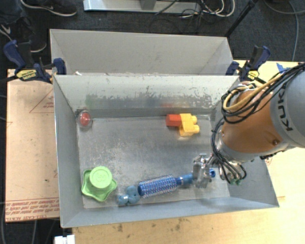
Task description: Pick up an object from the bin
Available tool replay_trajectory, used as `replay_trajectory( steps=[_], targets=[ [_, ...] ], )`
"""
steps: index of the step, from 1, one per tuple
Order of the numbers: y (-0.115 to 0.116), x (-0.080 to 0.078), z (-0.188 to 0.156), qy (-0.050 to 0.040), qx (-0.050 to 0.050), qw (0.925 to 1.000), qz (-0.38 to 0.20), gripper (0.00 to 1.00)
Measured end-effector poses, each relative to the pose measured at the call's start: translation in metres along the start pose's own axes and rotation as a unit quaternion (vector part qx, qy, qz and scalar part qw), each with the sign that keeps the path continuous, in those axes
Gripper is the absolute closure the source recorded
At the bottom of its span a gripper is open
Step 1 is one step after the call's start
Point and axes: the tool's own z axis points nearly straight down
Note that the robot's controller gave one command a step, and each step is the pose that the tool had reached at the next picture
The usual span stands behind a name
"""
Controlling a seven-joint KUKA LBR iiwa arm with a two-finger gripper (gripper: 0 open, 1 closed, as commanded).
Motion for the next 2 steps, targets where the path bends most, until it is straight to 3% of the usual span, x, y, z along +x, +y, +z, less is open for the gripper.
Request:
replay_trajectory(
  steps=[1, 2],
  targets=[
    [0.0, 0.0, 0.0, 0.0, 0.0, 1.0, 0.0, 0.0],
    [0.0001, 0.0, 0.0, 0.0, 0.0, 1.0, 0.0, 1.0]
  ],
)
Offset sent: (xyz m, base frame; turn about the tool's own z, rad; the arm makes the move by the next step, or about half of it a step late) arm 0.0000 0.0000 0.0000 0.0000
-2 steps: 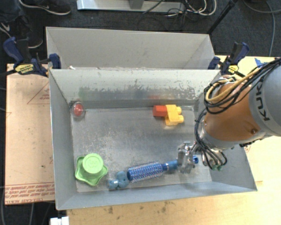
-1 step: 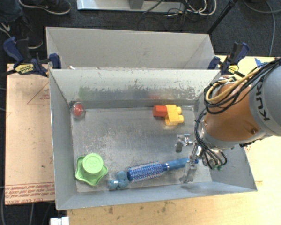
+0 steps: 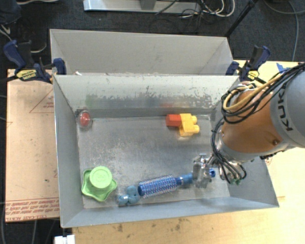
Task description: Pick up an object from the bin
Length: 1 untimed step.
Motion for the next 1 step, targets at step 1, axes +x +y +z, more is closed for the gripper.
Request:
replay_trajectory(
  steps=[1],
  targets=[
    [0.0, 0.0, 0.0, 0.0, 0.0, 1.0, 0.0, 0.0]
  ],
)
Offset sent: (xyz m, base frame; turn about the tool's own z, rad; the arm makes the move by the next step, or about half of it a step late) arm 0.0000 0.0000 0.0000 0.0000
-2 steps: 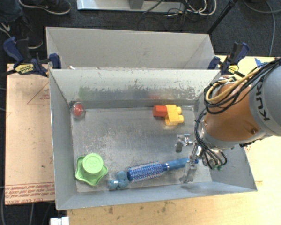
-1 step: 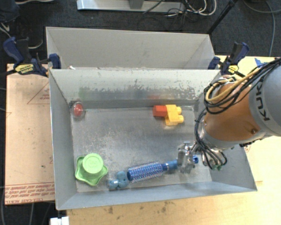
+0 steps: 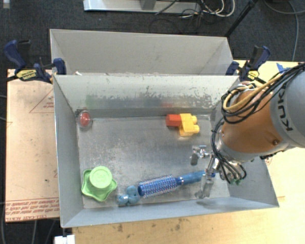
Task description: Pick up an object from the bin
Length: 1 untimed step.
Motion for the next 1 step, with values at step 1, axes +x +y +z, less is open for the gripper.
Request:
replay_trajectory(
  steps=[1],
  targets=[
    [0.0001, 0.0, 0.0, 0.0, 0.0, 1.0, 0.0, 1.0]
  ],
)
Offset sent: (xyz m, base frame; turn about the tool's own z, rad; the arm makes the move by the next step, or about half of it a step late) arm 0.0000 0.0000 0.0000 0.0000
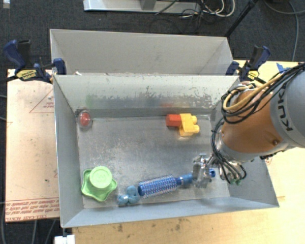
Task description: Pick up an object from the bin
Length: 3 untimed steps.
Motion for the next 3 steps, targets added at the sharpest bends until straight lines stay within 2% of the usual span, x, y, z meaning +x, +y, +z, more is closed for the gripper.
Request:
replay_trajectory(
  steps=[1, 2, 3],
  targets=[
    [-0.005, 0.004, -0.148, -0.0053, 0.001, 1.0, -0.006, 1.0],
    [-0.005, 0.005, -0.144, -0.0013, 0.0, 1.0, -0.006, 0.0],
    [0.046, 0.006, 0.032, -0.0047, 0.0, 0.9894, -0.145, 0.0]
  ],
)
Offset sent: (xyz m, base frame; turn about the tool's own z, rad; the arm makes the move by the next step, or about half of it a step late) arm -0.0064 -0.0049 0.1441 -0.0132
